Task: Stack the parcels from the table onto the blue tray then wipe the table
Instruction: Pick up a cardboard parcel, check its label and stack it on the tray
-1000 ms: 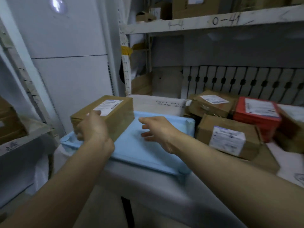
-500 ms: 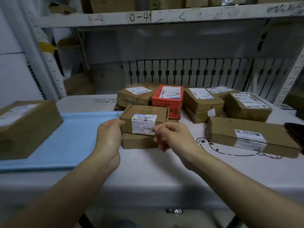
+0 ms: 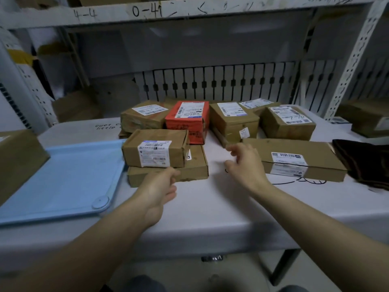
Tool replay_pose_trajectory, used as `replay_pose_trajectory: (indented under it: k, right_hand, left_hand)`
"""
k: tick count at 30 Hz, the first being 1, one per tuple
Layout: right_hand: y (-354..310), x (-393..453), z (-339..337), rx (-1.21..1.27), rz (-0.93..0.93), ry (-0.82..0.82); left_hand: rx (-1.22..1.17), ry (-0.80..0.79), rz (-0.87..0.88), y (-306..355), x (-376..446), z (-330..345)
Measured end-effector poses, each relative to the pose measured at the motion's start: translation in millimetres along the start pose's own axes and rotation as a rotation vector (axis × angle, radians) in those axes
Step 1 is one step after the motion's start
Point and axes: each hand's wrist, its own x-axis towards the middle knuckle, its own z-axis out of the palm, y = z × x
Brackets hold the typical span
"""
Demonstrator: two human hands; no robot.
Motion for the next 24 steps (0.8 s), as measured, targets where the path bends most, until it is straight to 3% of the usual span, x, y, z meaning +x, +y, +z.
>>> replay_pose_trajectory:
  k: [2,5,16,21,24]
  right_hand:
    - [10.9,7.1,-17.1,-0.285,-0.04,-0.002]
    - [31.9,20.4,-45.5,-0.482,0.034,-0.086]
    - [67.6,72.4,-82.0,-0.629,0.118,-0.465]
    - [60.7,75.8,-76.1,-0.746,0.079,-0.46]
    - [48.9,68.7,-70.3,-0.621,0.151,-0.469]
  left_hand:
    - [0.002,-0.083,-0.039,-2.8,-0.9,14.7]
    - [-0.013,-0.192,-0.08,-6.1,0.7,41.3]
    - [-0.161,-0.323,-0.199,-9.1,0.9,98.6]
    - [-0.226,-0.335,-0.224,-8.9,-0.8,101.2]
    - [-0.222,-0.343,-0.228,-9.2,-1.6,102.5]
